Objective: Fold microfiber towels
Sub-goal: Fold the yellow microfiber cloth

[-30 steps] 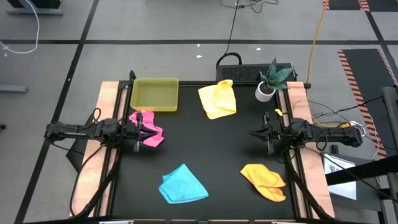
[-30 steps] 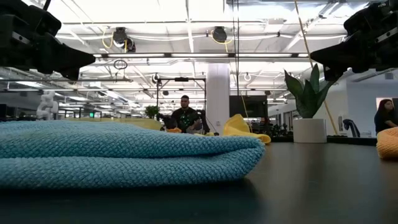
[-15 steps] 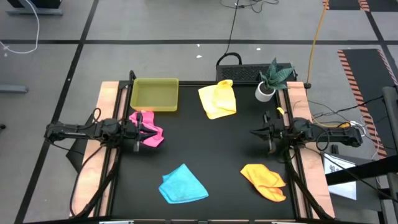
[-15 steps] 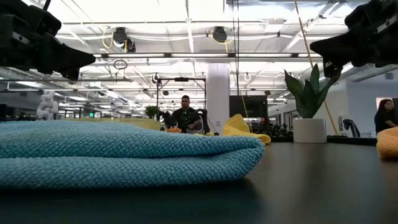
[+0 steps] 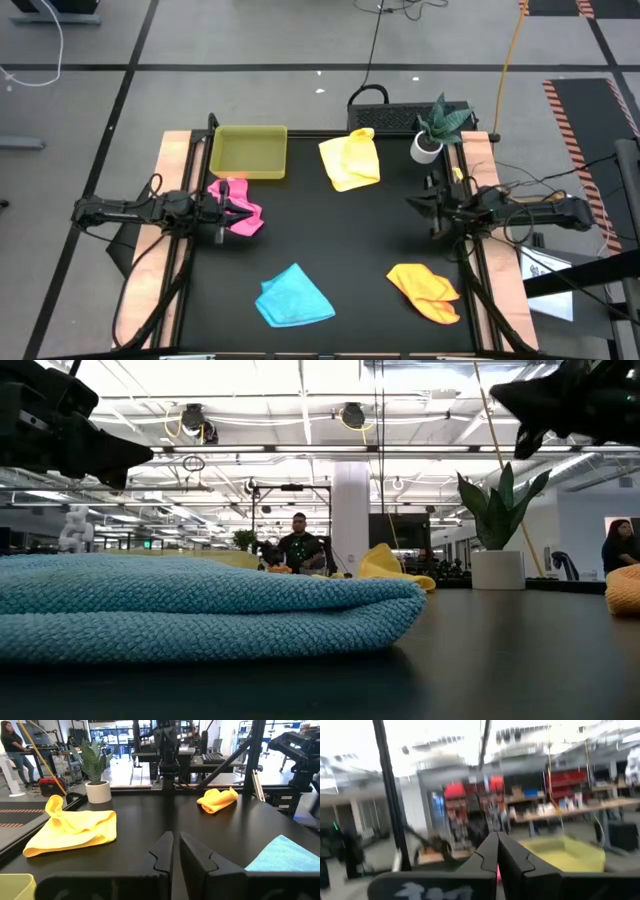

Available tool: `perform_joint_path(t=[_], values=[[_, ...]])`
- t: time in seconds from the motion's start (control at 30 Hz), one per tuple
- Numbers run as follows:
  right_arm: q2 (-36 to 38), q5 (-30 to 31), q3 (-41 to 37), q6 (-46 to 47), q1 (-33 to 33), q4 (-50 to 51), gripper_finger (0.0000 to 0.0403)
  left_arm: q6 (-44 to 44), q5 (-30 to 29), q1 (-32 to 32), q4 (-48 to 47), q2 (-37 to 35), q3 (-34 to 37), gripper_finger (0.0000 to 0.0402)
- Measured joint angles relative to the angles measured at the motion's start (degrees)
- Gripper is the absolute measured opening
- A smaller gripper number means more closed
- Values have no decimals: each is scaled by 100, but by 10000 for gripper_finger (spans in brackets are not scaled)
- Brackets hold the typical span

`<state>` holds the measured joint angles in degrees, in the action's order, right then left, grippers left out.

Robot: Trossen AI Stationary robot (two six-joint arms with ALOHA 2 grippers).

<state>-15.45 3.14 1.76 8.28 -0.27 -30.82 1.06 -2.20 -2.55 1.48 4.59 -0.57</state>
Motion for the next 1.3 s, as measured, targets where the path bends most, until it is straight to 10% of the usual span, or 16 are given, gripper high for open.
perform_joint_path(t=[0.6,0.87,1.3], values=[[-6015,1501,2682,-1589,-390,457,9,-1,-2,0,35,1,2,31],[-7067,1303,4008,-2040,-1456,2167,80,0,0,0,39,1,3,31],[-8380,235,4226,-2864,-2499,1333,113,-1,2,0,41,1,2,31]])
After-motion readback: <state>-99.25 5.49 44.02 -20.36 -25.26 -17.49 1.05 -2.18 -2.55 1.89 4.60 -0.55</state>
